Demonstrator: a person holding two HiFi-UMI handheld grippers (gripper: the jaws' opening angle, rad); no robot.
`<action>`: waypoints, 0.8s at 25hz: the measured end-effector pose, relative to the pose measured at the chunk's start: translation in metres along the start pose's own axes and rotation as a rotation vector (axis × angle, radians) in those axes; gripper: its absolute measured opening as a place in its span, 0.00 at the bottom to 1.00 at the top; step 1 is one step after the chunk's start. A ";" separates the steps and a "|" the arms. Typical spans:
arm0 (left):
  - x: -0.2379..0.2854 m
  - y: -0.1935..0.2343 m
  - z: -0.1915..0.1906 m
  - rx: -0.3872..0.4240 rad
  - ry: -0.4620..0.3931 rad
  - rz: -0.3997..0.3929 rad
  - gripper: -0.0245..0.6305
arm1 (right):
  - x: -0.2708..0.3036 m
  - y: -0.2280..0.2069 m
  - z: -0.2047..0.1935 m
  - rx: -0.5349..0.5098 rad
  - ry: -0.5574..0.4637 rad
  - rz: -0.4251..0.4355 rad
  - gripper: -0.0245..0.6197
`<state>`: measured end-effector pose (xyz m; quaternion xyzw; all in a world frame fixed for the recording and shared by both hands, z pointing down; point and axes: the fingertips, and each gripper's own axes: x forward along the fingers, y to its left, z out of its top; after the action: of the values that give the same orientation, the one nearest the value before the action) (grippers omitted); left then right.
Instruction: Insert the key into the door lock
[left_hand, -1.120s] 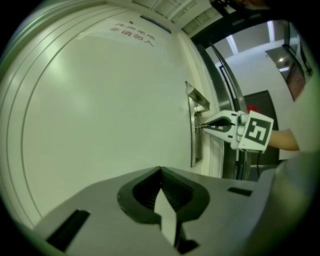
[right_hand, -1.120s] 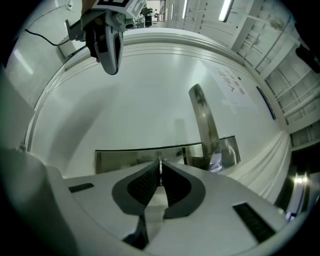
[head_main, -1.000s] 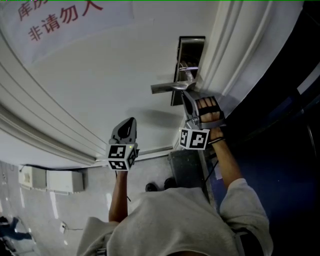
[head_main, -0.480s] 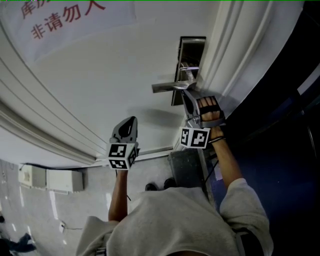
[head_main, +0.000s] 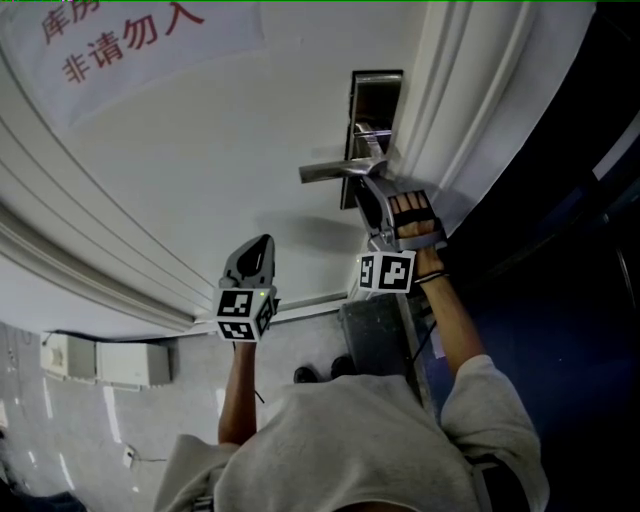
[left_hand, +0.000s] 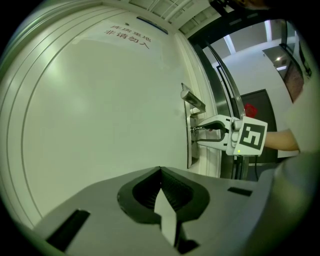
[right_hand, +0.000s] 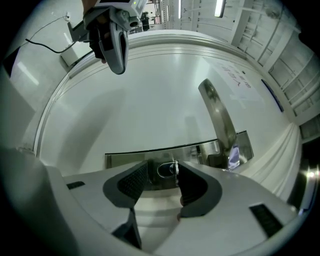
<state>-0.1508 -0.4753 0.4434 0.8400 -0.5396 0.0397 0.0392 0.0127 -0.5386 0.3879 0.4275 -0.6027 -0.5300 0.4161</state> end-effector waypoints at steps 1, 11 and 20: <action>0.000 -0.001 0.000 0.000 0.001 0.000 0.06 | 0.000 0.000 0.000 0.002 0.001 0.002 0.32; -0.003 -0.005 -0.002 -0.003 0.003 -0.007 0.06 | -0.020 -0.008 0.000 0.073 0.004 -0.015 0.32; 0.001 -0.014 -0.006 -0.007 0.008 -0.026 0.06 | -0.058 0.007 -0.010 0.106 0.019 -0.021 0.28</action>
<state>-0.1381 -0.4695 0.4491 0.8467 -0.5287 0.0407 0.0447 0.0383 -0.4854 0.3925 0.4603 -0.6213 -0.4975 0.3932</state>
